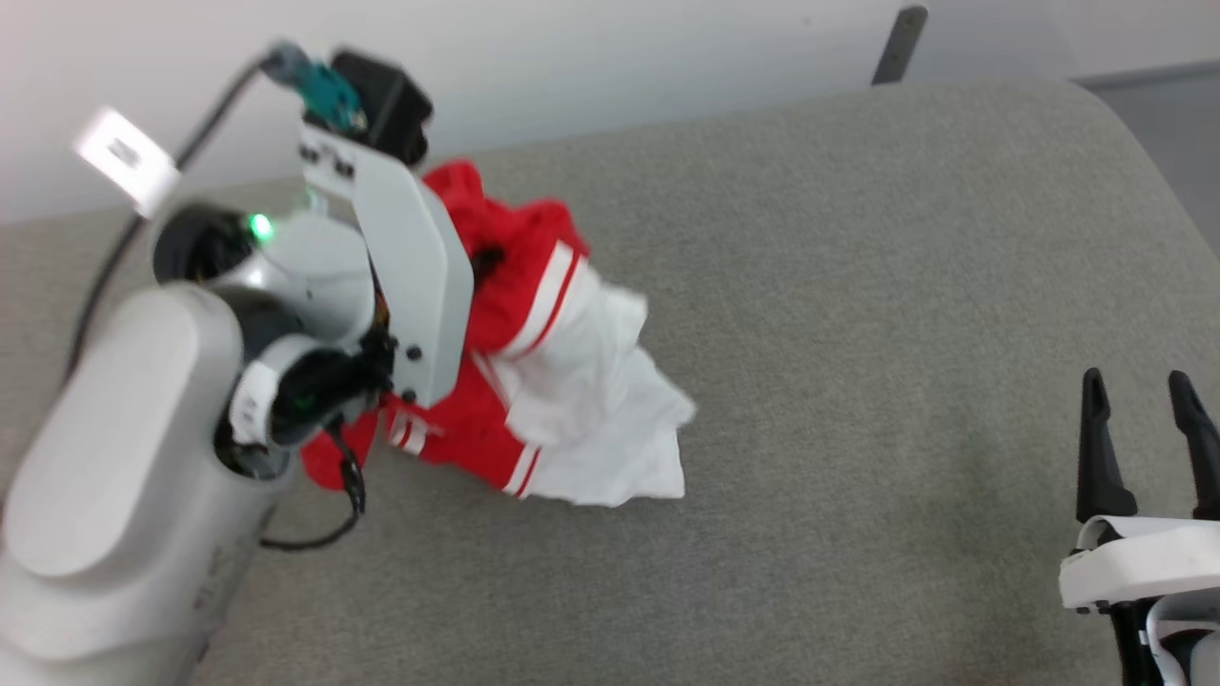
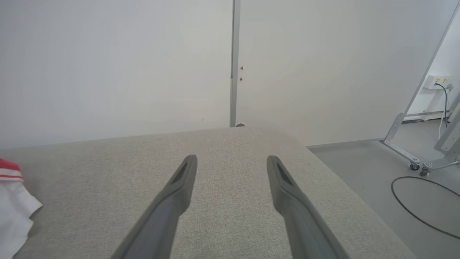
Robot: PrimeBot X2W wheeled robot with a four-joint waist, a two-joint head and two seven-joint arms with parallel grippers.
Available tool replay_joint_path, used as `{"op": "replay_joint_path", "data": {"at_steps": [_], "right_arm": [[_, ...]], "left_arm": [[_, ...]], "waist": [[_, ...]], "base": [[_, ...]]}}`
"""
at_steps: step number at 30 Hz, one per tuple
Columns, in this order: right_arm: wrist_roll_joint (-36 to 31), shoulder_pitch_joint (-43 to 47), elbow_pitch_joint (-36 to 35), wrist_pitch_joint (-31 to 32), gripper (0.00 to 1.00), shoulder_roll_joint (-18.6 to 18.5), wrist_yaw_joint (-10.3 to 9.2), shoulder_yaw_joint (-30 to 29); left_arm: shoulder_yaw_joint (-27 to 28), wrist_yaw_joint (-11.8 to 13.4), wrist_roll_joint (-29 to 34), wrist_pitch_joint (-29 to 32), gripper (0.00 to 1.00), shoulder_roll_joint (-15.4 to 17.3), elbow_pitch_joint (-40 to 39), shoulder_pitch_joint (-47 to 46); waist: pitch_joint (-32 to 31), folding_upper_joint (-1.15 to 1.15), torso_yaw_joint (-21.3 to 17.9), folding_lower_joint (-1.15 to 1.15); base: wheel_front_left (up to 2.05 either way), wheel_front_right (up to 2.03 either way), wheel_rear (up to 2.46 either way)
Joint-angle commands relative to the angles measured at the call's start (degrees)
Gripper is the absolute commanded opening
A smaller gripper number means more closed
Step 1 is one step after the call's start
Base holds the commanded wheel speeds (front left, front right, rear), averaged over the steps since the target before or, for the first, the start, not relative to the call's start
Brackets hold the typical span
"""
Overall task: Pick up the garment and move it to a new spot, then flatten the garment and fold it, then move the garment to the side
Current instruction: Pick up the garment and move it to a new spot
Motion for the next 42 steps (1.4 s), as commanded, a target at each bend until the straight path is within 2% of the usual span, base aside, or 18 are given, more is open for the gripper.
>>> {"op": "replay_joint_path", "data": {"at_steps": [1, 10, 16, 17, 18, 20, 21, 22, 23, 33, 36, 42], "right_arm": [[0.8, -0.7, 0.5, -0.6, 1.00, 0.3, -0.02, 0.2], [0.9, -1.9, 3.9, -2.6, 1.00, 0.8, -0.02, 1.5], [1.0, -2.2, 5.0, -2.9, 1.00, 0.9, -0.02, 2.5], [0.9, -2.2, 5.2, -2.9, 1.00, 0.9, -0.02, 2.7], [0.9, -2.3, 5.3, -2.8, 1.00, 0.9, -0.02, 2.9], [0.7, -2.2, 5.4, -2.7, 1.00, 0.6, -0.02, 3.2], [0.6, -2.0, 5.5, -2.6, 1.00, 0.4, -0.02, 3.2], [0.6, -1.8, 5.5, -2.5, 1.00, 0.3, -0.02, 3.3], [0.6, -1.5, 5.6, -2.4, 1.00, 0.2, -0.02, 3.3], [0.8, 1.5, 4.5, -0.8, 1.00, -1.7, -0.02, 3.9], [0.7, 2.2, 4.0, -0.3, 1.00, -1.9, -0.02, 4.5], [0.9, 3.6, 3.0, 0.2, 1.00, -2.1, -0.02, 5.5]], "left_arm": [[-0.2, -0.1, 0.1, -0.4, 0.00, -0.1, 0.8, 1.3], [-3.3, -1.7, 0.3, -2.0, 0.00, 0.1, 8.5, 7.9], [-5.2, -3.5, -0.1, -3.7, 0.00, -1.3, 14.0, 10.3], [-5.4, -3.8, 0.3, -4.3, 0.15, -1.4, 14.8, 10.2], [-5.6, -4.2, 0.3, -4.8, 0.36, -1.7, 15.5, 10.0], [-5.8, -5.0, 0.1, -5.6, 0.54, -2.3, 16.4, 9.4], [-5.8, -5.3, 0.1, -6.0, 0.78, -2.4, 16.7, 9.0], [-5.8, -5.6, -0.1, -6.2, 0.96, -2.6, 16.9, 8.9], [-6.0, -5.9, -0.1, -6.3, 1.00, -2.6, 17.0, 8.7], [-4.5, -7.2, -0.8, -9.2, 1.00, -1.1, 12.9, 9.6], [-3.2, -7.5, -0.3, -13.0, 1.00, -0.2, 11.3, 11.0], [0.7, -8.6, 0.4, -24.1, 1.00, 1.6, 8.5, 15.4]], "waist": [[1.8, 0.00, -1.5, 0.00], [2.4, 0.00, -2.3, 0.00], [1.9, 0.00, -1.7, 0.00], [1.7, 0.00, -1.5, 0.00], [1.5, 0.00, -1.3, 0.00], [0.8, 0.00, -0.8, 0.00], [0.4, 0.00, -0.5, 0.00], [-0.1, 0.00, -0.2, 0.00], [-0.7, 0.00, 0.2, 0.00], [-6.7, 0.00, 4.8, 0.00], [-8.7, 0.00, 6.3, 0.00], [-11.6, 0.00, 9.0, 0.00]], "base": [[0.00, 0.00, 0.00], [0.00, 0.00, 0.00], [0.00, 0.00, 0.00], [0.00, 0.00, 0.00], [0.00, 0.00, 0.00], [0.00, 0.00, 0.00], [0.00, 0.00, 0.00], [0.00, 0.00, 0.00], [0.00, 0.00, 0.00], [0.00, 0.00, 0.00], [0.00, 0.00, 0.00], [0.00, 0.00, 0.00]]}}
